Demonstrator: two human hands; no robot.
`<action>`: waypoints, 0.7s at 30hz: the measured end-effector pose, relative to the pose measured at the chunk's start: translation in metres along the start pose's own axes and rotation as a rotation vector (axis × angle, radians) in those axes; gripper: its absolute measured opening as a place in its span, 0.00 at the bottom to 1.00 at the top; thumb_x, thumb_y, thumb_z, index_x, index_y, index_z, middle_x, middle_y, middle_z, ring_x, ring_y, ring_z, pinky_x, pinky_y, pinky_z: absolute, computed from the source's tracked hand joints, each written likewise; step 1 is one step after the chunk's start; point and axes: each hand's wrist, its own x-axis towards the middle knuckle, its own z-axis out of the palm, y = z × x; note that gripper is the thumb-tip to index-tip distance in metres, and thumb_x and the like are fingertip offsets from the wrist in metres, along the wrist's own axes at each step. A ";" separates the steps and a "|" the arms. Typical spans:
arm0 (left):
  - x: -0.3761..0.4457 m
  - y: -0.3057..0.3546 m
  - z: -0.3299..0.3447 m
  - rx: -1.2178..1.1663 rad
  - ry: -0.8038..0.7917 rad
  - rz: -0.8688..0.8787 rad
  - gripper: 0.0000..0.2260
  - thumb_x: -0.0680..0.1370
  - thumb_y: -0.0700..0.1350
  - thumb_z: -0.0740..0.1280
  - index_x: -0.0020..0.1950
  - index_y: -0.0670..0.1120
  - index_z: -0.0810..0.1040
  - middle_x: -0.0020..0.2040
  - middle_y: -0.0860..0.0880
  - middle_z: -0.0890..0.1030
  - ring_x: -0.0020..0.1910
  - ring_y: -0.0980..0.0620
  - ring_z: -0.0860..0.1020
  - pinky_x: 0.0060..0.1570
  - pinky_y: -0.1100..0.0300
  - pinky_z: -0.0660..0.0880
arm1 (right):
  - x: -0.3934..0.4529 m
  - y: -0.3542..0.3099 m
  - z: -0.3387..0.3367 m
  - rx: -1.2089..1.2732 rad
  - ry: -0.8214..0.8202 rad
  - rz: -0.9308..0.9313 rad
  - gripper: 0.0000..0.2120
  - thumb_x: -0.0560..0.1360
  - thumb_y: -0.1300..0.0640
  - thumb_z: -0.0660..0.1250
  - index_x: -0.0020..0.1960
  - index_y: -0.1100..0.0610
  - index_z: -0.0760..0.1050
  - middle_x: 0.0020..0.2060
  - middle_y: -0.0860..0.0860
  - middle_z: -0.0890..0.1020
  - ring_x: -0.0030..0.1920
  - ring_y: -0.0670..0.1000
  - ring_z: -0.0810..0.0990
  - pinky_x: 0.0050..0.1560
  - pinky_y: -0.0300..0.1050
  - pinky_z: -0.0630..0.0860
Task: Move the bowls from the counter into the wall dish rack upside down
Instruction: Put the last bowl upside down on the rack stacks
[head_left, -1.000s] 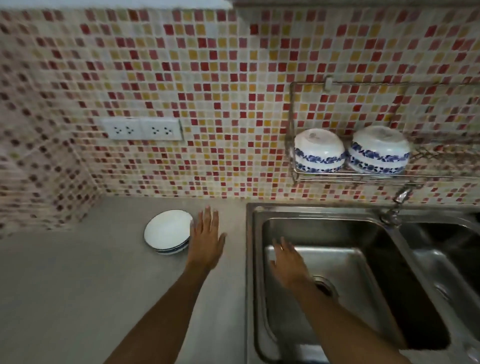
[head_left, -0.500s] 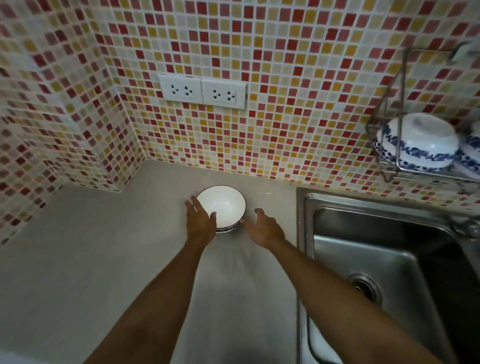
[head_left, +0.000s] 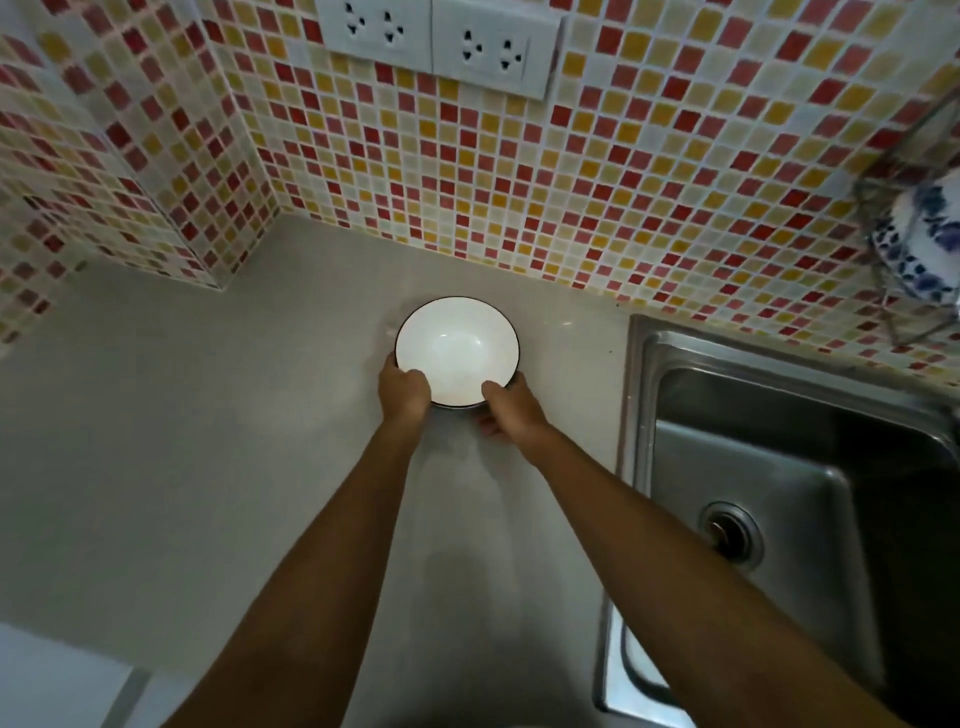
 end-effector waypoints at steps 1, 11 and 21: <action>0.001 -0.001 -0.001 0.007 -0.016 0.003 0.24 0.71 0.31 0.56 0.66 0.42 0.73 0.61 0.41 0.79 0.58 0.40 0.77 0.58 0.51 0.75 | 0.000 -0.003 -0.001 0.032 -0.021 0.019 0.30 0.62 0.50 0.61 0.63 0.53 0.68 0.51 0.59 0.82 0.42 0.58 0.83 0.34 0.46 0.81; -0.007 -0.012 -0.008 0.006 -0.026 0.110 0.22 0.74 0.32 0.58 0.68 0.43 0.71 0.63 0.42 0.77 0.60 0.44 0.76 0.56 0.58 0.72 | -0.004 -0.005 -0.006 0.152 -0.139 0.008 0.24 0.73 0.68 0.56 0.68 0.57 0.65 0.59 0.59 0.77 0.50 0.59 0.78 0.20 0.28 0.68; -0.022 -0.014 -0.016 0.025 -0.048 0.125 0.21 0.75 0.32 0.60 0.68 0.42 0.70 0.64 0.42 0.76 0.62 0.44 0.75 0.57 0.60 0.70 | -0.010 0.007 -0.003 0.157 -0.116 -0.064 0.22 0.72 0.65 0.58 0.65 0.53 0.70 0.57 0.53 0.78 0.56 0.55 0.77 0.54 0.47 0.75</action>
